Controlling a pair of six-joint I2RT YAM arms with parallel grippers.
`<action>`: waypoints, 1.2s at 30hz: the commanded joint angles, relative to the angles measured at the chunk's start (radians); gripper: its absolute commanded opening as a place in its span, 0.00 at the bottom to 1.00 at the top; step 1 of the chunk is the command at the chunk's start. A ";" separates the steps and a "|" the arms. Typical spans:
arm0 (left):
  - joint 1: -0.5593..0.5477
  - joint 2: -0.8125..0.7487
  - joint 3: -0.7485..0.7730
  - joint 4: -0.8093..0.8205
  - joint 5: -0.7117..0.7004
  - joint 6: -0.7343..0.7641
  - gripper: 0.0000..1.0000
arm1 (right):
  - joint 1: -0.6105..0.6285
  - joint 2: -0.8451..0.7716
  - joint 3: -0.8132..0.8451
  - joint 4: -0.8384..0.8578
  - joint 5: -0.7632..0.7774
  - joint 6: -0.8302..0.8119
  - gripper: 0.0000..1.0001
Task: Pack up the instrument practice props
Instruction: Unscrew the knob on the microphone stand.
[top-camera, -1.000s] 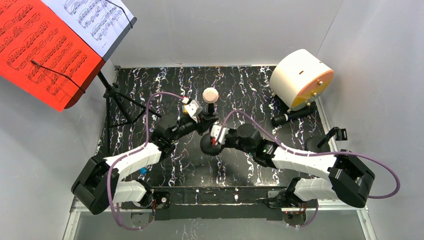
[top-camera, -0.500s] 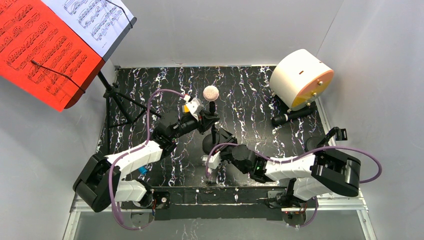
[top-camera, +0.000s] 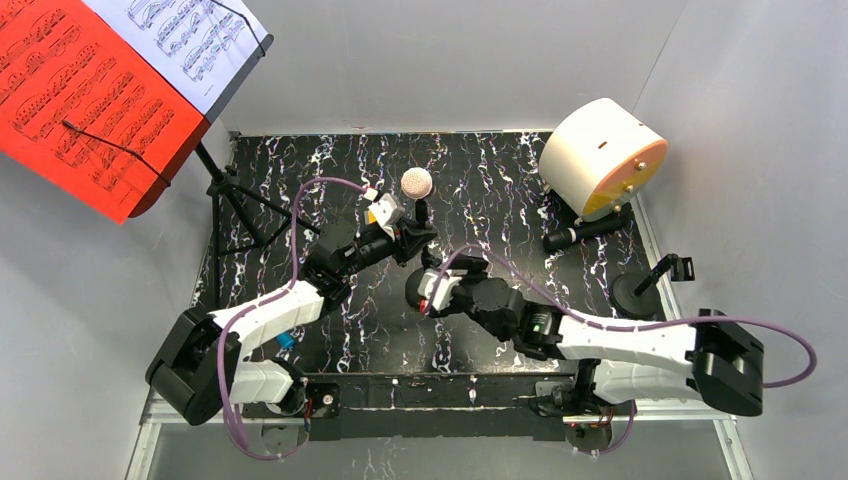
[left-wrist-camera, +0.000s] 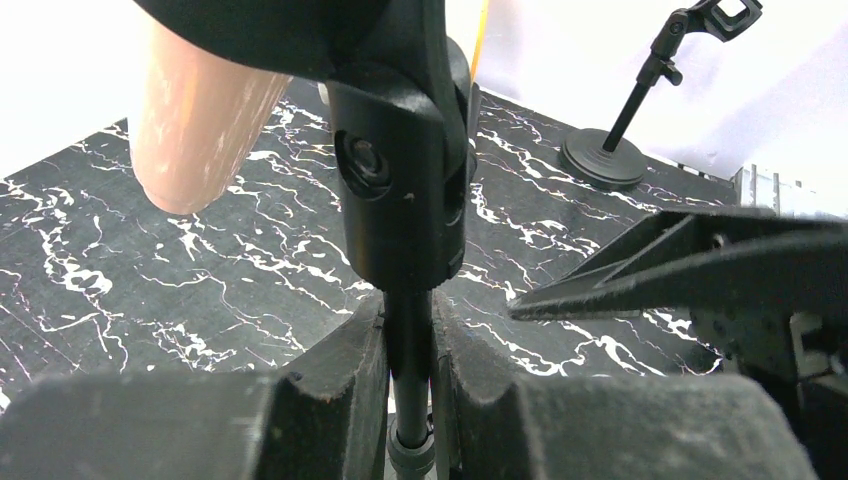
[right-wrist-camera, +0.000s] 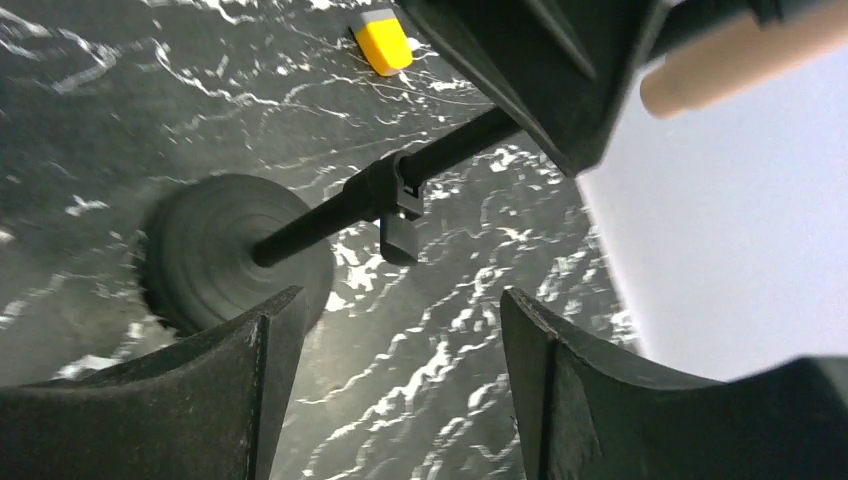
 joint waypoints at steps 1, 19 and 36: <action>0.019 -0.028 0.029 0.004 -0.019 0.046 0.00 | -0.050 -0.102 0.023 -0.102 -0.124 0.542 0.83; 0.019 -0.019 0.028 0.004 0.007 0.060 0.00 | -0.387 -0.060 -0.130 0.351 -0.562 1.617 0.83; 0.019 -0.021 0.016 0.003 0.026 0.110 0.00 | -0.503 0.165 -0.114 0.534 -0.770 1.799 0.50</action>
